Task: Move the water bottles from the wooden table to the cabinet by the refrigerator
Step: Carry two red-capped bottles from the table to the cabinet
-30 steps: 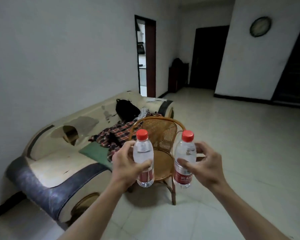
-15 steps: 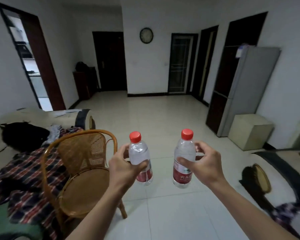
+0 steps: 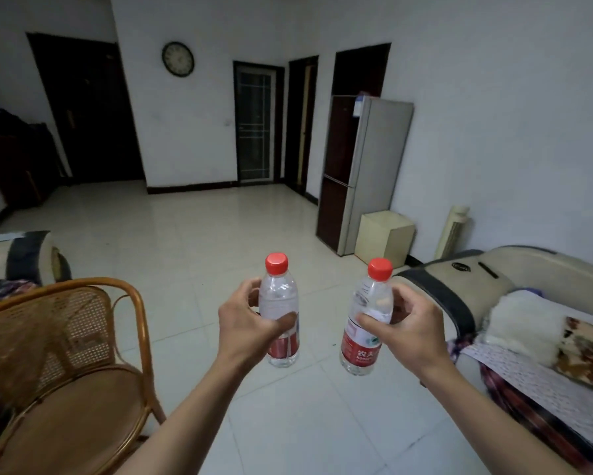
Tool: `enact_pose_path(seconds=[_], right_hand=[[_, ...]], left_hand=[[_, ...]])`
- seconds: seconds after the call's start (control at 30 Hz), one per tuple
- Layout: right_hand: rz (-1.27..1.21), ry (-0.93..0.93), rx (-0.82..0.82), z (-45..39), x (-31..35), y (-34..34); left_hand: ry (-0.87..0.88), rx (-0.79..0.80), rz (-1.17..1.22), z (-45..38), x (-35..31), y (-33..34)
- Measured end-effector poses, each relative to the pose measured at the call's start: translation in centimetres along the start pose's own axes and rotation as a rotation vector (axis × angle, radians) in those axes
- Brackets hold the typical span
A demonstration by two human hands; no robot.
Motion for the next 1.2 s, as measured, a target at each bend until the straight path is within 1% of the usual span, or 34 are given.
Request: enact_pose_path(seconds=[0.23, 0.37, 0.57, 0.73, 0.87, 1.07, 1.2], right_hand=[[0.058, 0.023, -0.082, 0.1, -0.3, -1.2], [0.067, 0.048, -0.067, -0.2, -0.8, -1.7], [0.062, 0.092, -0.078, -3.2, -4.2, -2.8], [0.036, 0.114, -0.121, -7.9, -9.2, -3.4], [-0.016, 0.132, -0.102, -13.4, -13.6, -3.8], [-0.028, 0.137, -0.079, -20.9, -17.8, -5.4], [-0.019, 0.159, -0.085, -24.5, -20.3, -6.5]], left_hand=[[0.033, 0.065, 0.034, -0.7, 0.5, 2.3], [0.032, 0.097, 0.038, -1.5, 1.2, 3.9], [0.040, 0.131, 0.016, -4.7, 1.4, 7.8], [0.047, 0.159, -0.030, -8.5, 2.1, 12.6], [0.040, 0.153, -0.067, -12.2, 2.7, 17.3], [0.033, 0.141, -0.075, -17.1, 3.2, 23.9], [0.007, 0.166, -0.065, -20.3, 4.5, 28.3]])
Point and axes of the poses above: each hand's wrist, its own z-axis away from the middle knuckle, its own y-axis out of the palm, x = y × z, the point moved 4 cm from there along -z, towards the middle knuckle, and after that the axes turned 6 degrees about y, right-handed, at the moved point
